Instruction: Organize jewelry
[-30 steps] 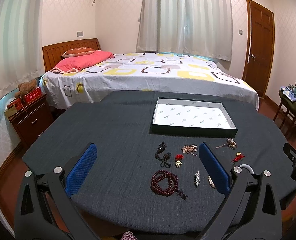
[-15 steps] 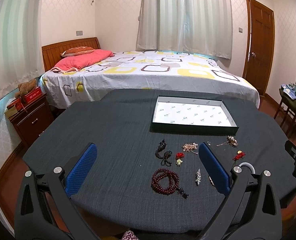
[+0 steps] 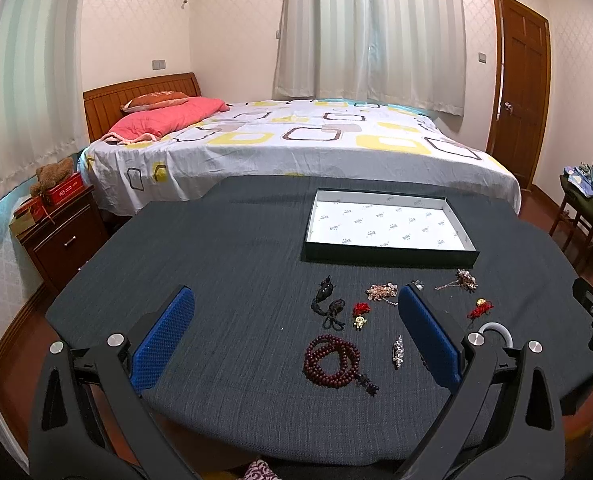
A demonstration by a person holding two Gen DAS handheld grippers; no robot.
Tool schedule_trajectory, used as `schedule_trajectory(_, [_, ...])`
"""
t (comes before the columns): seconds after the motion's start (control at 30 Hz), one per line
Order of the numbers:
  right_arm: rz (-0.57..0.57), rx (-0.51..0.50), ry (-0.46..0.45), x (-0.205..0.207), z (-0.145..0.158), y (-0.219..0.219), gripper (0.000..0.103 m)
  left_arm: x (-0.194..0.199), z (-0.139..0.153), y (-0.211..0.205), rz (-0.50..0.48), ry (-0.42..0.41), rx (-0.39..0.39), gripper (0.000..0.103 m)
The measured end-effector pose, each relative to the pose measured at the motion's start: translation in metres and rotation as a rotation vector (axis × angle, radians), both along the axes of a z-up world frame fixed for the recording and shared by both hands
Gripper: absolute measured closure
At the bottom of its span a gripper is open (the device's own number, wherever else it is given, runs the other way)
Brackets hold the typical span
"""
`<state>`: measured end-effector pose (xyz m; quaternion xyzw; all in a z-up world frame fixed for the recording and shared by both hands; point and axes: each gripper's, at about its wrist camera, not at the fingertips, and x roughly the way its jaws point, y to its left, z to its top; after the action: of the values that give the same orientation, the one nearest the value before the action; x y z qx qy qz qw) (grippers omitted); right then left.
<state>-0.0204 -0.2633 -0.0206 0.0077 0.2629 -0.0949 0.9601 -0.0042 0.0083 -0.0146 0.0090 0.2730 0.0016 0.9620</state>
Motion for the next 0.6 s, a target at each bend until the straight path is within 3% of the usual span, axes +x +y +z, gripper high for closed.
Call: schedule_trajectory(0.6, [0.000,0.003,0.005,0.0013,0.0014,-0.0016,0.006,-0.0048,-0.0082,0.0018,-0.002,0.011,0.009,0.004])
